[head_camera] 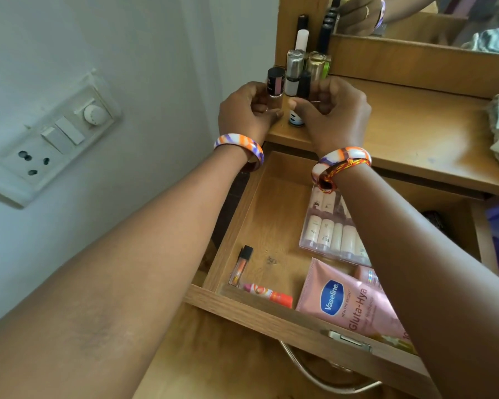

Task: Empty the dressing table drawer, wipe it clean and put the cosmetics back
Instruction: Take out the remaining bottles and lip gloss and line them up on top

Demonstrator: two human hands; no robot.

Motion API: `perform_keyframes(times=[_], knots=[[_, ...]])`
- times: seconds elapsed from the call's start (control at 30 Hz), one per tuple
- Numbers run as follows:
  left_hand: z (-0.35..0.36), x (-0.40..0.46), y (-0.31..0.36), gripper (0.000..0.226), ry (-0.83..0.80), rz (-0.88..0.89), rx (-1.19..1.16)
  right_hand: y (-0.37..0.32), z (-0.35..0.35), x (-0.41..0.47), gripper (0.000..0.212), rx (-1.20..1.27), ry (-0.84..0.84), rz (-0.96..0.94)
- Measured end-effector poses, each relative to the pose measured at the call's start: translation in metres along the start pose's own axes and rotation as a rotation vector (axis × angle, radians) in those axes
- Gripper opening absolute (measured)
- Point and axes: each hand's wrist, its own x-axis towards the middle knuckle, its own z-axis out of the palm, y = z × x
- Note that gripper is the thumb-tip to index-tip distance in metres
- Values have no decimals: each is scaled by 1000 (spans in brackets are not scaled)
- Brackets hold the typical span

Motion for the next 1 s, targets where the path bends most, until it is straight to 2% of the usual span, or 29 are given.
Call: perform_keyframes(times=[0.3, 0.43, 0.7, 0.83, 1.0], knots=[[2, -6, -2, 39, 10, 1, 11, 1, -4, -3, 36, 43, -67, 17], [4, -5, -4, 40, 3, 15, 54, 2, -4, -3, 31, 30, -90, 7], [4, -3, -5, 42, -23, 36, 113, 0, 4, 11, 33, 23, -3, 89], [4, -2, -6, 41, -13, 31, 114, 3, 4, 7, 35, 12, -44, 66], [2, -1, -2, 45, -36, 7, 116, 4, 6, 11, 32, 40, -56, 125]])
